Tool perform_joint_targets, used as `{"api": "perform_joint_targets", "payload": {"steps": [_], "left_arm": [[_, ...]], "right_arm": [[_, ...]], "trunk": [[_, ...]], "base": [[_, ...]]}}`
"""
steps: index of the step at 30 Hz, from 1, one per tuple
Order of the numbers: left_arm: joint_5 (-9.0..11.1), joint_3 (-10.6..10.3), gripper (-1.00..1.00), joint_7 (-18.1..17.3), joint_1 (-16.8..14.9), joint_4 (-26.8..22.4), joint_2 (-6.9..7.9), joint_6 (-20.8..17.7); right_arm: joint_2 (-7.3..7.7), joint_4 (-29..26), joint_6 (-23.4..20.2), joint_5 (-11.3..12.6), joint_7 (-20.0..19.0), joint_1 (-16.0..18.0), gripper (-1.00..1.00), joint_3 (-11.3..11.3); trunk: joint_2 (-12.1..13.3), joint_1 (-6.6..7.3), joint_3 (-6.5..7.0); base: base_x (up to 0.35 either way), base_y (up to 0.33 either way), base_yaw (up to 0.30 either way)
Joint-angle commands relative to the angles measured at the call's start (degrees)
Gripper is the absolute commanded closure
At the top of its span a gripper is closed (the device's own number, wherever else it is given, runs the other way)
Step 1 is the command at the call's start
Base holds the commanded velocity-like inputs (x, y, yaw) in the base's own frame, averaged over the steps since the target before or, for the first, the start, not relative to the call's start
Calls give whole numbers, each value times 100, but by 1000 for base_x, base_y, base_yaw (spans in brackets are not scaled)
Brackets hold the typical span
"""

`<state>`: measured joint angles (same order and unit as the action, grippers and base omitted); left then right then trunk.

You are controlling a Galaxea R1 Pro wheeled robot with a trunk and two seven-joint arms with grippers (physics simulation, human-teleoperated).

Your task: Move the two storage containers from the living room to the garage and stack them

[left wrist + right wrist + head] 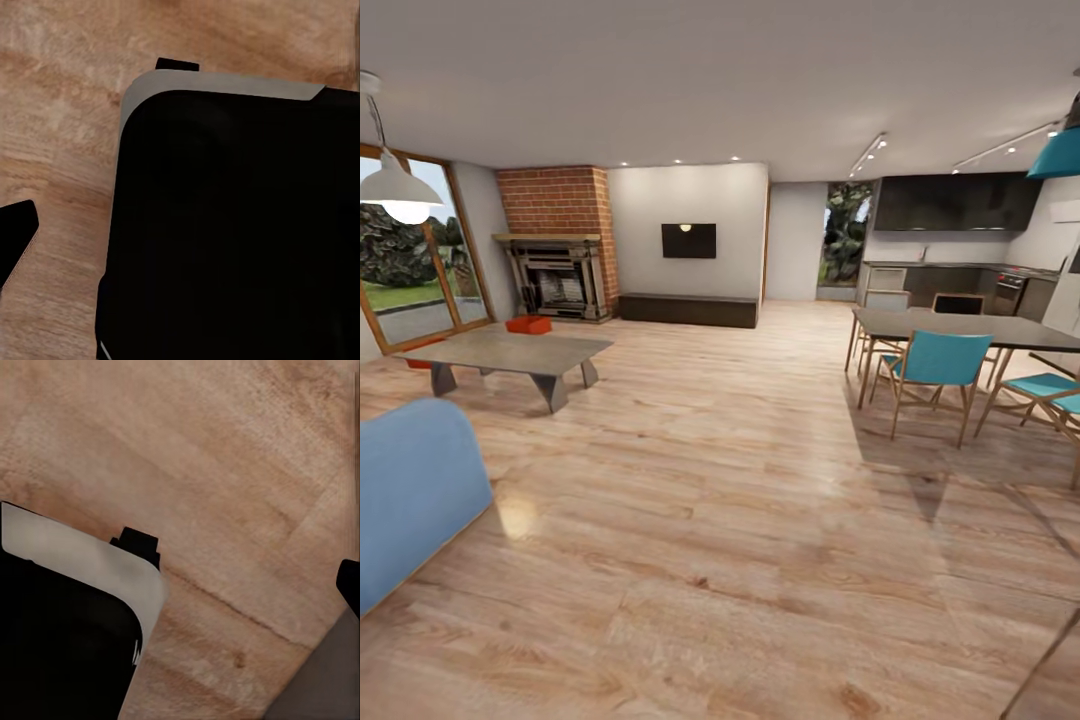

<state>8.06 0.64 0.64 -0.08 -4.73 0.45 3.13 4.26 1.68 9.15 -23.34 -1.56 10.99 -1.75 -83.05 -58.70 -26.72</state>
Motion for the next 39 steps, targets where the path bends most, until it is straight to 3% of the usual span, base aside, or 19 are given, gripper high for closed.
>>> {"api": "perform_joint_targets", "payload": {"steps": [1,39], "left_arm": [[38,0,-100,4,-1,-1,-1,12],[40,-2,-100,4,-1,-4,-1,12]], "right_arm": [[3,17,34,-18,-11,8,-100,-19],[11,18,32,-21,-11,8,-100,-18]], "trunk": [[-2,-3,-5],[-2,-3,-5]], "base": [[324,0,0],[324,0,0]]}}
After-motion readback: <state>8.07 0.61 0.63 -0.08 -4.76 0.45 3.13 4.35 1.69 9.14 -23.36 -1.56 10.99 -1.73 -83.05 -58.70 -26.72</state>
